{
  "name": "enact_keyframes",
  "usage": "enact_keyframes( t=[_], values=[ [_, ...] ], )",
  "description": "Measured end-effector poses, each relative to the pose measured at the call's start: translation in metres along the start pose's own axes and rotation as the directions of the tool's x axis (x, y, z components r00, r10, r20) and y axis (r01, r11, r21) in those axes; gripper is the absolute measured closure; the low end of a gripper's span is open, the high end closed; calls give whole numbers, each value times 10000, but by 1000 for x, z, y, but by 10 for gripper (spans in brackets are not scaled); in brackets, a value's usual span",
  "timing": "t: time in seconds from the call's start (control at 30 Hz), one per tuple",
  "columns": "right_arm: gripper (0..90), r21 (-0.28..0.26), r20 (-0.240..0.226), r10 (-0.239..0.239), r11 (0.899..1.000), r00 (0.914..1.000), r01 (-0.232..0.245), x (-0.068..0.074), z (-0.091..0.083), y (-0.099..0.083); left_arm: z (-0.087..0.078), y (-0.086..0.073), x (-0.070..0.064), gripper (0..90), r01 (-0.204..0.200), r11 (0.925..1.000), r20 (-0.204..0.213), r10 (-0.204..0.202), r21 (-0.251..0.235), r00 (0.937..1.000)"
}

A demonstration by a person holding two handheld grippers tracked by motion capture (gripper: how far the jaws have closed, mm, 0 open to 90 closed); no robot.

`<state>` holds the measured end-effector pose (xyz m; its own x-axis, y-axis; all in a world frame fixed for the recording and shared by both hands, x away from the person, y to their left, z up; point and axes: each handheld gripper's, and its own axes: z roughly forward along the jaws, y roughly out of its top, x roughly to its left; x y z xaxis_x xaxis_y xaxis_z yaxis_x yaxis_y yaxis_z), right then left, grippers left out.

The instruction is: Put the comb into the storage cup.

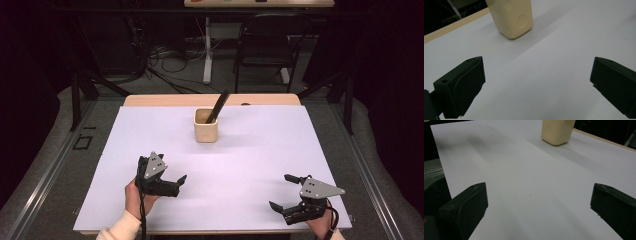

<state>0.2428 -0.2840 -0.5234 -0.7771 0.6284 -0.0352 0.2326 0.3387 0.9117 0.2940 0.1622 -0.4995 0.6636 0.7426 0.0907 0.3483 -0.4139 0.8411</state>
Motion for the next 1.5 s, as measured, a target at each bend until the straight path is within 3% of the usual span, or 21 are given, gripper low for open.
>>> enact_keyframes(
  t=[0.47,0.8,1.1,1.5],
  values=[
    [8,8,19,-17,10000,10000,17,0,0,0,-12,-17,-5,0,10,9997,-130,-13,-259,9999],
    [8,4,25,-18,10000,10000,18,0,0,0,-22,-29,-7,0,126,9994,114,-123,-337,9999],
    [8,1,25,-1,10000,10000,1,1,0,0,-27,-40,-8,0,288,9996,199,-287,-22,9994],
    [7,-6,38,-29,10000,10000,29,0,0,0,-39,-48,-9,0,455,9988,251,-450,-206,9987]
  ],
)
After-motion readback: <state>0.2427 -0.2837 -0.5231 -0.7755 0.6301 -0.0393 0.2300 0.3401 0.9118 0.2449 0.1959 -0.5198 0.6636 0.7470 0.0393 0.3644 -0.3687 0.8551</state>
